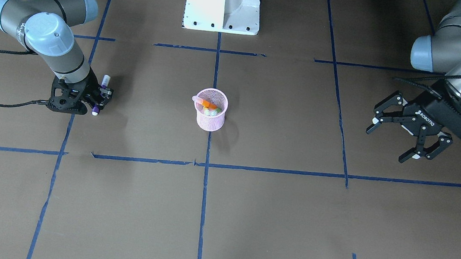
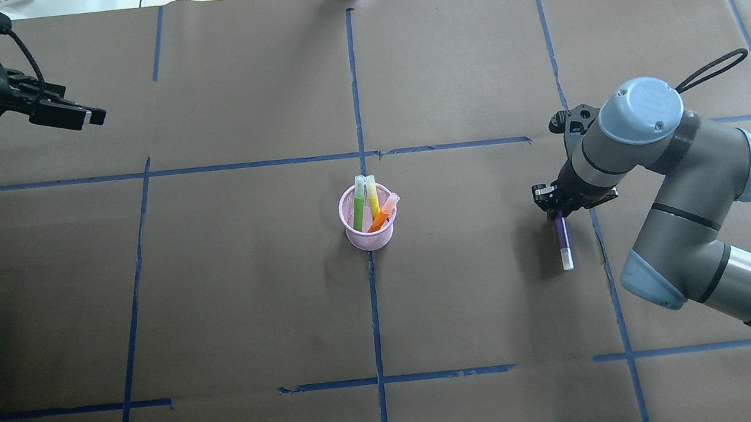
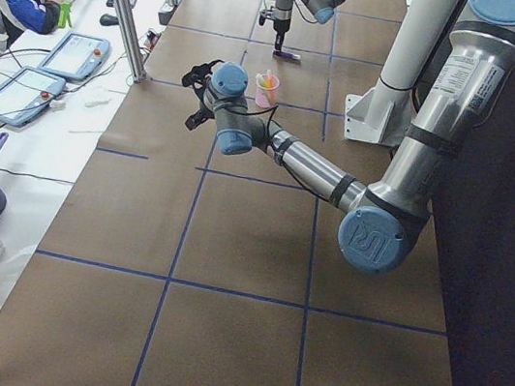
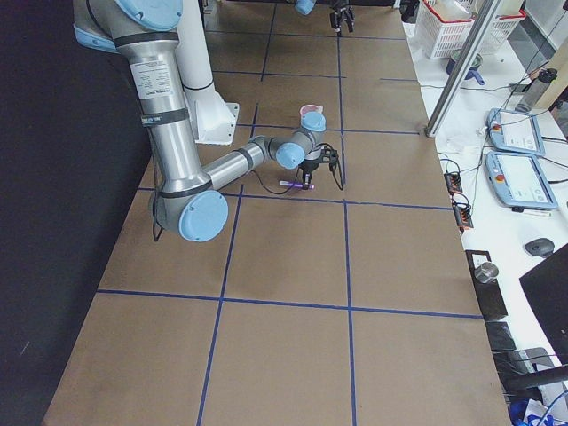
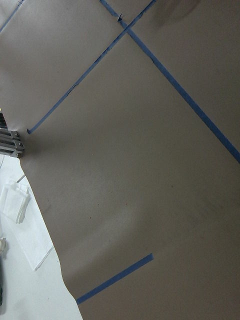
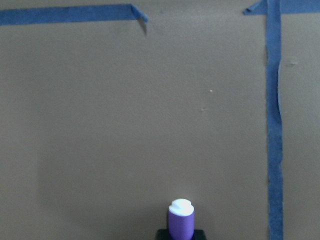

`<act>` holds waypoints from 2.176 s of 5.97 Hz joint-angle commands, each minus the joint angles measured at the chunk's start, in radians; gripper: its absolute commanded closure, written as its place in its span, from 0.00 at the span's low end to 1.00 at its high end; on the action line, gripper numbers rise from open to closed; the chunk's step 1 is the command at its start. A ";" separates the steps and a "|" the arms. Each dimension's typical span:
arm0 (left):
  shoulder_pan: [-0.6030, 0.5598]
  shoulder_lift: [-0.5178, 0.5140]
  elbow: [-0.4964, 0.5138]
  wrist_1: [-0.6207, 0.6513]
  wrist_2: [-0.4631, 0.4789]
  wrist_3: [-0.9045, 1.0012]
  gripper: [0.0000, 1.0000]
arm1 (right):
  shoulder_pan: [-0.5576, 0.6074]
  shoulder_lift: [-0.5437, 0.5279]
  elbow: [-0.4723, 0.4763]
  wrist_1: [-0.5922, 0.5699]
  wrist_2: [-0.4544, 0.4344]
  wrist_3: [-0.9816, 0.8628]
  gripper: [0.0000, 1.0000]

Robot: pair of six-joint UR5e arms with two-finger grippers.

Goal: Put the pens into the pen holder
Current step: 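Withdraw the left gripper while the right gripper grasps the purple marker, then lift the purple marker with the right gripper and carry it over the cup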

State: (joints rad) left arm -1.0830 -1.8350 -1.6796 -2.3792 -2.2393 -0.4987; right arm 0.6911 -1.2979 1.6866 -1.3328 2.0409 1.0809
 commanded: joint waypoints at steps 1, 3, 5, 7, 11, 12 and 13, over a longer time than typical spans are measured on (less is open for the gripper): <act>-0.002 0.000 0.001 0.000 -0.003 0.000 0.01 | 0.004 0.005 0.028 -0.002 0.019 -0.004 1.00; -0.032 -0.001 0.012 0.014 -0.006 0.000 0.00 | 0.039 0.006 0.223 0.012 -0.046 0.008 1.00; -0.055 -0.003 0.012 0.148 -0.011 0.064 0.00 | 0.036 0.088 0.399 0.015 -0.250 0.021 1.00; -0.077 -0.003 0.020 0.202 -0.010 0.165 0.00 | -0.002 0.208 0.435 0.024 -0.389 0.007 1.00; -0.078 0.074 0.021 0.199 -0.008 0.190 0.00 | -0.321 0.254 0.152 0.506 -0.884 -0.179 1.00; -0.077 0.075 0.033 0.198 -0.008 0.192 0.00 | -0.321 0.265 0.118 0.504 -0.887 -0.203 1.00; -0.077 0.075 0.034 0.198 -0.011 0.192 0.00 | -0.328 0.290 0.067 0.503 -0.890 -0.210 1.00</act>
State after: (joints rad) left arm -1.1603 -1.7613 -1.6487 -2.1809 -2.2482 -0.3087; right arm 0.3704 -1.0297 1.8012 -0.8311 1.1578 0.8890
